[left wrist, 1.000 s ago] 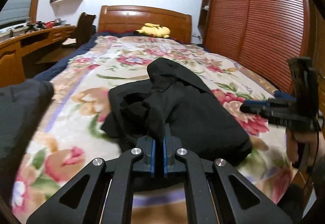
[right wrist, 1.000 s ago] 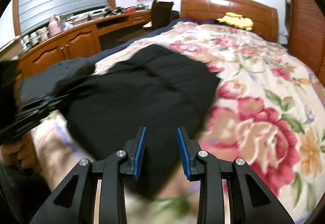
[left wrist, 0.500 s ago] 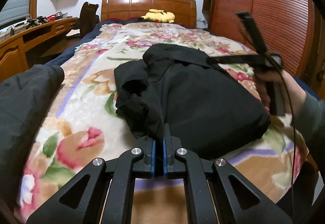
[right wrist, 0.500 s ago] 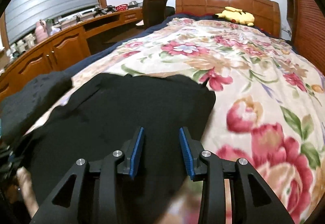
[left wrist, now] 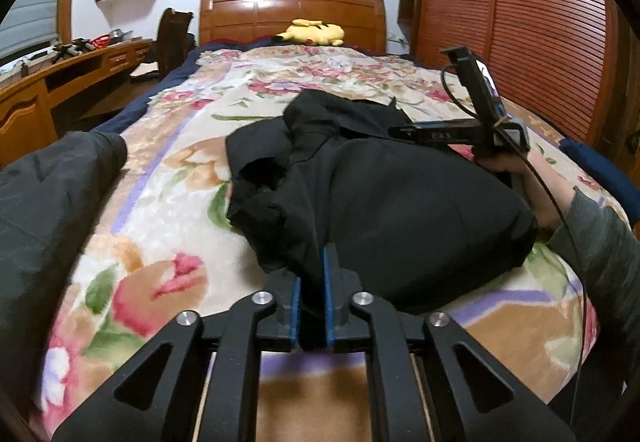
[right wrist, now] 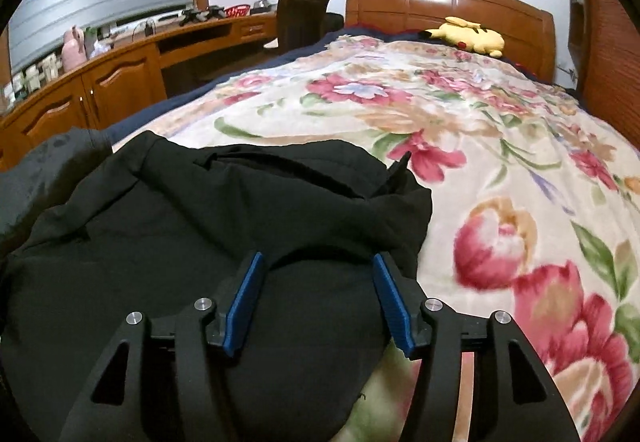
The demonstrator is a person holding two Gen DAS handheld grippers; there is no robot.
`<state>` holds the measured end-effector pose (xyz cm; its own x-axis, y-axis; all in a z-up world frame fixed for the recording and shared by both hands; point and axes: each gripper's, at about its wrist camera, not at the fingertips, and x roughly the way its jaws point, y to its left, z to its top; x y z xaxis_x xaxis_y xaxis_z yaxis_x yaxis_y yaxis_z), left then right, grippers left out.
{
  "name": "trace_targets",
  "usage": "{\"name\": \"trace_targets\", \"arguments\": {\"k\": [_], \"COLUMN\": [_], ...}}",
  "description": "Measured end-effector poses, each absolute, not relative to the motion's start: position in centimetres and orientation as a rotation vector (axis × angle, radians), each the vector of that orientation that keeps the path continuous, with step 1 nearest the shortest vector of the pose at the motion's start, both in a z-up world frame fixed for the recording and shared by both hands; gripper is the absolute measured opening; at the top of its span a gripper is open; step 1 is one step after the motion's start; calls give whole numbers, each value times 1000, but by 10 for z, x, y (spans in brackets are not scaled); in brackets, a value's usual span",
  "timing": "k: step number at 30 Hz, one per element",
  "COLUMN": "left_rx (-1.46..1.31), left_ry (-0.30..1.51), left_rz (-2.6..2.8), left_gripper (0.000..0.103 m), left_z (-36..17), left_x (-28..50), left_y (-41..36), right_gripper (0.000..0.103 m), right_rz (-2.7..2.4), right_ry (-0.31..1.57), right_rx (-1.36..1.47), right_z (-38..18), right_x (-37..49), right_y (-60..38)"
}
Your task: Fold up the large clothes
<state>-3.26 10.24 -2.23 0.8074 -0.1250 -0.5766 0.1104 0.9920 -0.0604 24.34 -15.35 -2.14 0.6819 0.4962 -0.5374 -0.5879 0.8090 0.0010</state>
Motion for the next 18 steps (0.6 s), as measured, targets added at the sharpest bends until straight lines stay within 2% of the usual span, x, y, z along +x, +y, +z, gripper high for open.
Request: {"name": "trace_targets", "arguments": {"k": [2, 5, 6, 18], "left_rx": [-21, -51, -57, -37], "left_ry": [602, 590, 593, 673], "left_rz": [-102, -128, -134, -95], "left_gripper": [24, 47, 49, 49], "left_z": [-20, -20, -21, -43], "left_x": [-36, -46, -48, -49], "left_y": [105, 111, 112, 110], "right_gripper": [62, 67, 68, 76], "right_rz": [619, 625, 628, 622], "right_ry": [557, 573, 579, 615], "right_rx": [-178, -134, -120, -73], "right_z": [-21, -23, -23, -21], "right_x": [245, 247, 249, 250], "right_y": [-157, -167, -169, -175]}}
